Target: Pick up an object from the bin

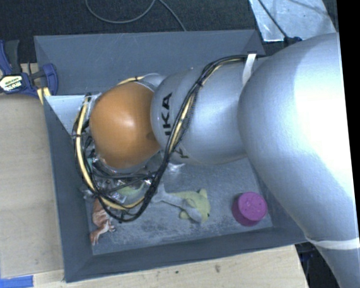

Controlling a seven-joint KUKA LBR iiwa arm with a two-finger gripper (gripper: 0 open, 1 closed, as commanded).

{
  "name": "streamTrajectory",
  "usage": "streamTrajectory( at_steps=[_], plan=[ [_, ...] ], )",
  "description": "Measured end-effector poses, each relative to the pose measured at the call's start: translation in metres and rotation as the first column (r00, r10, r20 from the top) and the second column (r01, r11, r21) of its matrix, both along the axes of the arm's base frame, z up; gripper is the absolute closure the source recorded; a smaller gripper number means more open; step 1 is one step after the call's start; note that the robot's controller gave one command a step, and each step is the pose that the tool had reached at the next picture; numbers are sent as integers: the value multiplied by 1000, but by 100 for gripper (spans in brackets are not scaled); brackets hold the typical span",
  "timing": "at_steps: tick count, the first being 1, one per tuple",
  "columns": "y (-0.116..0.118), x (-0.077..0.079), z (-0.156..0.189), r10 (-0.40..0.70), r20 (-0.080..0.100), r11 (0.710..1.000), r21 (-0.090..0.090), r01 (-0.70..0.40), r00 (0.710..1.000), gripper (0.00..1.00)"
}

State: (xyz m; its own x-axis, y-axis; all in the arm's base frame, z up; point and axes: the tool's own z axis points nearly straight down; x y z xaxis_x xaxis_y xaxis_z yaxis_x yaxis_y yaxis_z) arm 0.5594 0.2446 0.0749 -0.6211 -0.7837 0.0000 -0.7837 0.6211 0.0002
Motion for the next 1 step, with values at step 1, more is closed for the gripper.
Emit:
streamTrajectory(
  at_steps=[1],
  plan=[
    [0,-1,4,-1,-1,1000,1,1,1000,100]
  ],
)
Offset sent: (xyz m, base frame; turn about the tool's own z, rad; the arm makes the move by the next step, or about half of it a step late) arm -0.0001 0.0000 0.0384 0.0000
